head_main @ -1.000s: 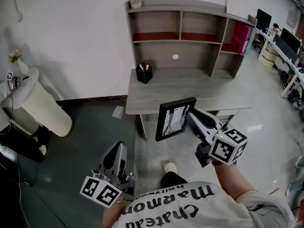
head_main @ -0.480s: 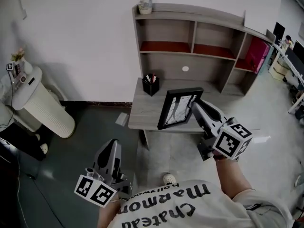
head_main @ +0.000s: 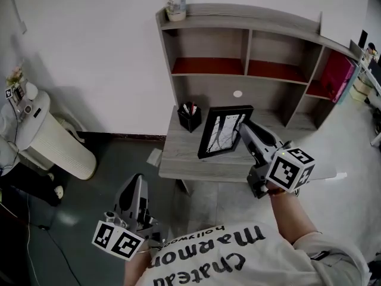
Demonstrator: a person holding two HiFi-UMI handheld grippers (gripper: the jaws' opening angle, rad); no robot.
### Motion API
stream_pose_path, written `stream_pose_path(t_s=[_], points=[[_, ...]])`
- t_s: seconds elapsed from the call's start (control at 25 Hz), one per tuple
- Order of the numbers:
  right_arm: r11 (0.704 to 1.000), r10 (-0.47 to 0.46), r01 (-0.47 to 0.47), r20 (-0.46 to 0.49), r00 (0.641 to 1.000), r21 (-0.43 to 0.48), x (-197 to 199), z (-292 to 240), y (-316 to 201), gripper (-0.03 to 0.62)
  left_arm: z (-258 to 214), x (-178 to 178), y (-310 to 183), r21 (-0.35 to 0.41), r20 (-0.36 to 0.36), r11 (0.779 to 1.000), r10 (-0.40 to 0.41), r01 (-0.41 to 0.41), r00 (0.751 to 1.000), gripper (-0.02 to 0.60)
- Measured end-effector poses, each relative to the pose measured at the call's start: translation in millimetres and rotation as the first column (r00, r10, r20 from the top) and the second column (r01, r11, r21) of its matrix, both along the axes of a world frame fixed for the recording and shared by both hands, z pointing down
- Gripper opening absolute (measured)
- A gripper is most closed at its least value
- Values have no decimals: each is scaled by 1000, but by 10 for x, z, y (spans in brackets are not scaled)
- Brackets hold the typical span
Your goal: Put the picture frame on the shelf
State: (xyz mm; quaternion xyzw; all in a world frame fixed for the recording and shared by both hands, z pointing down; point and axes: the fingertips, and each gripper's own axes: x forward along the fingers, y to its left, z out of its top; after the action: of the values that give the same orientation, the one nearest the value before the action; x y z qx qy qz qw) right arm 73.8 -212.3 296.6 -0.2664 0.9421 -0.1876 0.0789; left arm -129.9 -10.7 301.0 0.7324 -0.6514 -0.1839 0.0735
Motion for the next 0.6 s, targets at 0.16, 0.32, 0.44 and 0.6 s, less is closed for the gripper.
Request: stream_pose_path(t_s=[0.16, 0.32, 0.44, 0.6], points=[[1000, -1, 1, 4, 1000, -3, -12, 63, -302, 74, 81, -3, -244, -6, -7, 1000, -13, 13, 1000, 17], [1000, 3, -2, 28, 1000, -25, -12, 59, -527, 74, 120, -49, -380, -19, -22, 999, -37, 36, 999, 17], [1000, 8, -7, 34, 999, -27, 9, 58, -619, 74, 105, -65, -483, -25, -39, 999, -36, 35, 999, 17], [998, 33, -31, 25, 999, -61, 115, 173, -730, 74, 131, -15, -636, -43, -26, 999, -19, 18, 999, 17]])
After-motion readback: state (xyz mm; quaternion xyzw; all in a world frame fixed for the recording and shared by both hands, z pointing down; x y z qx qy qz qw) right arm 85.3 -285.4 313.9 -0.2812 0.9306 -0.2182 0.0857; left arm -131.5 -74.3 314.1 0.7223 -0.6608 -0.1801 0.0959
